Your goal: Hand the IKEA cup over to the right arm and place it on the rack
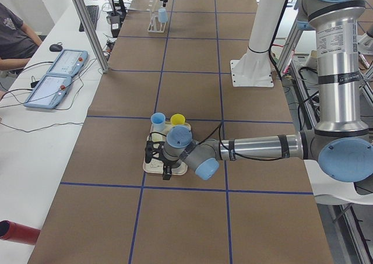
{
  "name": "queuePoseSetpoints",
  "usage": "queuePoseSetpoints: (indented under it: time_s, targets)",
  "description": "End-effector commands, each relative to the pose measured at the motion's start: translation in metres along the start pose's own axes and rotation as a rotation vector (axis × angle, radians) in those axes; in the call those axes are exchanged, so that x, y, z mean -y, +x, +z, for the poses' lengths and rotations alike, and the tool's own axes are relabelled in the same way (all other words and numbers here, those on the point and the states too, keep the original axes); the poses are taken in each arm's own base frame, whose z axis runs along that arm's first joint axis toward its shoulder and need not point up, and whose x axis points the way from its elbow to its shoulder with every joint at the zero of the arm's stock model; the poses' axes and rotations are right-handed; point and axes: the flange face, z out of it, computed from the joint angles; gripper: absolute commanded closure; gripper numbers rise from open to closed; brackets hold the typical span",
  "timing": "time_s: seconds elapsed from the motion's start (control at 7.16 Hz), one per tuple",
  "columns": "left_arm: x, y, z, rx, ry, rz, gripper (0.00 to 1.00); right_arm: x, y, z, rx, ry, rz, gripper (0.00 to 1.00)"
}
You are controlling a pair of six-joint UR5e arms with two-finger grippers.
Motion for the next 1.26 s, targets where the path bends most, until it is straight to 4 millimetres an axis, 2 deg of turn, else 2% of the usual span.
queuePoseSetpoints:
  time_s: [0.0, 0.28, 0.42, 0.84, 0.98, 1.12]
  targets:
    - [-0.013, 0.006, 0.018, 0.014, -0.058, 0.011, 0.02, -0.001, -0.004, 0.001, 0.027, -0.010, -0.003, 0.01]
    - [-0.013, 0.013, 0.025, 0.012, -0.074, 0.023, 0.07, -0.002, -0.004, 0.002, 0.036, -0.015, -0.001, 0.01]
    - [-0.016, 0.015, 0.030, 0.012, -0.086, 0.030, 0.17, -0.004, -0.004, 0.003, 0.035, -0.018, 0.000, 0.01]
    - [-0.018, 0.019, 0.034, 0.009, -0.096, 0.026, 0.65, -0.006, -0.002, 0.004, 0.034, -0.022, 0.003, 0.01]
    - [-0.019, 0.019, 0.034, 0.011, -0.098, 0.024, 0.77, -0.006, -0.002, 0.004, 0.036, -0.022, 0.003, 0.01]
    - [-0.020, 0.019, 0.035, 0.010, -0.102, 0.025, 0.99, -0.008, -0.001, 0.005, 0.035, -0.025, 0.003, 0.01]
